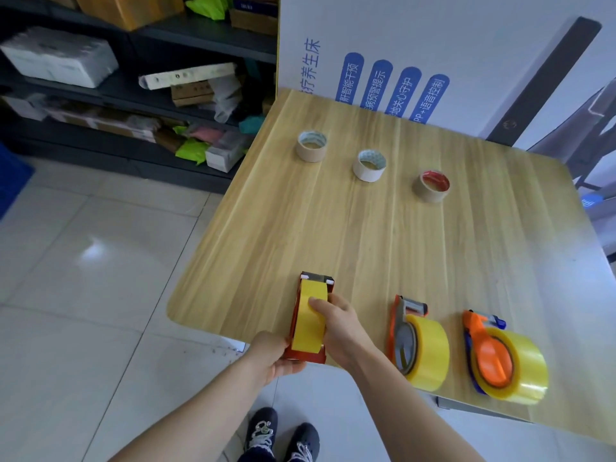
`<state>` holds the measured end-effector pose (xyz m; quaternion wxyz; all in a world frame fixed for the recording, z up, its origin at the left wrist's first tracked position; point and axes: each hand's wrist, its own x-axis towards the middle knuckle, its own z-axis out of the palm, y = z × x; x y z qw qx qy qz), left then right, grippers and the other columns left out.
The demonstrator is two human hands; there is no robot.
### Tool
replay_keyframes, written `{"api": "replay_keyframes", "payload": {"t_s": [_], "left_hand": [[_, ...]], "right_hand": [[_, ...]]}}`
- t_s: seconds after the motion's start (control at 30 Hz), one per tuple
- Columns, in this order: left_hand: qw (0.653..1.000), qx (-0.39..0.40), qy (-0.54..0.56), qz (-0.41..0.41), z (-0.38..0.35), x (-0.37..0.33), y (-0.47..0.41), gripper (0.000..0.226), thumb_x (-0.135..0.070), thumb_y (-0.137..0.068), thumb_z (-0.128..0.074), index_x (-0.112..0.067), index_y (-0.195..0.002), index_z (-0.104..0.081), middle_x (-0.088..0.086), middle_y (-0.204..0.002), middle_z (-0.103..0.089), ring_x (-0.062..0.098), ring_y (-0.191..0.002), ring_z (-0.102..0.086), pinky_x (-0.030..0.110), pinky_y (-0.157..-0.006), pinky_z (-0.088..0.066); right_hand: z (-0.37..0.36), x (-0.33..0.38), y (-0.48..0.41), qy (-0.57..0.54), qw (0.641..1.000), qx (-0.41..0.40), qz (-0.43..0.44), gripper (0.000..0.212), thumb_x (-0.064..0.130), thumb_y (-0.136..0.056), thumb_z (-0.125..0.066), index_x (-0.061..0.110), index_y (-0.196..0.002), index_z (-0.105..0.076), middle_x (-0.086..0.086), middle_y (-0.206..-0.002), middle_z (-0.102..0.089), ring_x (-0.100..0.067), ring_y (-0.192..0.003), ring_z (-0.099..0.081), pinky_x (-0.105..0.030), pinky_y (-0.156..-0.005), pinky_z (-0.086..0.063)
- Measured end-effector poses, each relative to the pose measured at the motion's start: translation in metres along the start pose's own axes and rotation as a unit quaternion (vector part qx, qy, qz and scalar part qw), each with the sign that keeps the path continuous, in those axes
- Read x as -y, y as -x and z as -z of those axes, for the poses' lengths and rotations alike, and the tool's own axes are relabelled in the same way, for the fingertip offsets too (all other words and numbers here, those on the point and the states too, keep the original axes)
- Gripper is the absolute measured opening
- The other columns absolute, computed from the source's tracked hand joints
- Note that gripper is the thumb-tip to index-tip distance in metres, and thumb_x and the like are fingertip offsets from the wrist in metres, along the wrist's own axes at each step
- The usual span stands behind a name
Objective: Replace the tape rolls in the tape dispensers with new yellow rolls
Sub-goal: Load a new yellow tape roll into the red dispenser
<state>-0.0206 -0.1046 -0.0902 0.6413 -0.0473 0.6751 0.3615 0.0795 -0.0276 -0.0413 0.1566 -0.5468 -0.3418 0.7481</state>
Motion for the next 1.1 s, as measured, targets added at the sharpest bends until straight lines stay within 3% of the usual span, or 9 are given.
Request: {"api": "replay_keyframes", "payload": {"t_s": [0.17,0.3,0.37,0.47,0.57,0.63,0.73,0.93,1.1], "left_hand": [[0.976,-0.017,-0.215,0.013,0.005,-0.003,0.005,0.031,-0.013,-0.094,-0.035,0.001,-0.111,-0.058,0.015,-0.083,-0.073,0.025,-0.056,-0.061,0.025,-0.045,-0.051],[0.839,-0.102,-0.526,-0.096,0.015,-0.020,0.011,0.026,-0.022,-0.084,-0.041,-0.012,-0.078,-0.065,0.001,-0.073,-0.071,0.024,-0.062,-0.060,0.027,-0.062,-0.050],[0.837,-0.123,-0.504,-0.172,0.016,-0.028,0.013,0.023,-0.019,-0.087,-0.042,-0.016,-0.078,-0.063,0.001,-0.074,-0.066,0.027,-0.075,-0.063,0.027,-0.061,-0.045],[0.923,-0.070,-0.282,-0.254,0.015,-0.041,0.018,0.031,-0.019,-0.093,-0.043,-0.019,-0.116,-0.063,0.001,-0.111,-0.067,0.023,-0.106,-0.062,0.031,-0.089,-0.048],[0.945,0.002,-0.207,-0.255,0.014,-0.049,0.025,0.046,-0.025,-0.089,-0.057,-0.022,-0.134,-0.050,-0.007,-0.122,-0.058,0.012,-0.113,-0.054,0.028,-0.095,-0.041],[0.941,0.029,-0.210,-0.264,0.012,-0.049,0.026,0.049,-0.015,-0.085,-0.065,-0.018,-0.133,-0.052,-0.010,-0.111,-0.063,0.004,-0.099,-0.061,0.021,-0.084,-0.045],[0.926,0.014,-0.243,-0.288,0.010,-0.050,0.026,0.044,-0.006,-0.083,-0.069,-0.015,-0.126,-0.059,-0.013,-0.094,-0.067,-0.002,-0.085,-0.062,0.015,-0.073,-0.047],[0.892,-0.002,-0.338,-0.300,0.006,-0.056,0.035,0.024,-0.009,-0.085,-0.063,-0.031,-0.095,-0.070,-0.013,-0.092,-0.071,0.010,-0.091,-0.065,0.031,-0.088,-0.052],[0.829,-0.030,-0.483,-0.281,-0.002,-0.074,0.044,0.021,-0.016,-0.084,-0.059,-0.017,-0.103,-0.068,0.002,-0.106,-0.070,0.023,-0.101,-0.064,0.032,-0.085,-0.050]], "right_hand": [[-0.001,-0.008,-0.002,-0.016,1.000,0.005,0.004,0.021,0.013,-0.096,-0.057,0.010,-0.117,-0.059,-0.013,-0.103,-0.071,-0.027,-0.085,-0.070,-0.036,-0.061,-0.058],[-0.001,-0.008,-0.001,-0.023,0.999,0.025,0.007,0.025,0.013,-0.097,-0.056,0.009,-0.122,-0.057,-0.015,-0.111,-0.070,-0.028,-0.090,-0.071,-0.038,-0.064,-0.059],[-0.001,-0.006,0.001,-0.029,0.999,0.026,0.014,0.027,0.012,-0.097,-0.057,0.007,-0.124,-0.056,-0.014,-0.110,-0.070,-0.025,-0.087,-0.071,-0.036,-0.062,-0.060],[-0.001,-0.006,0.009,0.011,0.999,-0.002,0.035,0.030,0.021,-0.094,-0.064,0.011,-0.121,-0.056,-0.005,-0.106,-0.071,-0.012,-0.081,-0.071,-0.022,-0.054,-0.056],[0.004,-0.008,0.014,0.170,0.979,-0.056,0.095,0.039,0.036,-0.089,-0.068,0.031,-0.120,-0.045,0.012,-0.090,-0.064,0.000,-0.077,-0.063,-0.010,-0.054,-0.047],[0.009,-0.009,0.013,0.249,0.955,-0.067,0.145,0.041,0.039,-0.090,-0.066,0.036,-0.123,-0.041,0.015,-0.083,-0.060,0.001,-0.075,-0.059,-0.009,-0.055,-0.042],[0.014,-0.006,0.012,0.327,0.923,-0.080,0.184,0.038,0.032,-0.093,-0.061,0.022,-0.129,-0.052,0.017,-0.083,-0.058,0.001,-0.075,-0.058,-0.015,-0.065,-0.046],[0.009,-0.002,0.014,0.403,0.891,-0.095,0.186,0.037,0.029,-0.094,-0.058,0.020,-0.130,-0.053,0.009,-0.096,-0.059,-0.015,-0.094,-0.060,-0.029,-0.078,-0.048],[0.011,0.018,0.022,0.528,0.831,-0.079,0.157,0.041,0.038,-0.093,-0.055,0.019,-0.129,-0.049,-0.004,-0.112,-0.066,-0.024,-0.103,-0.063,-0.036,-0.085,-0.052]]}}
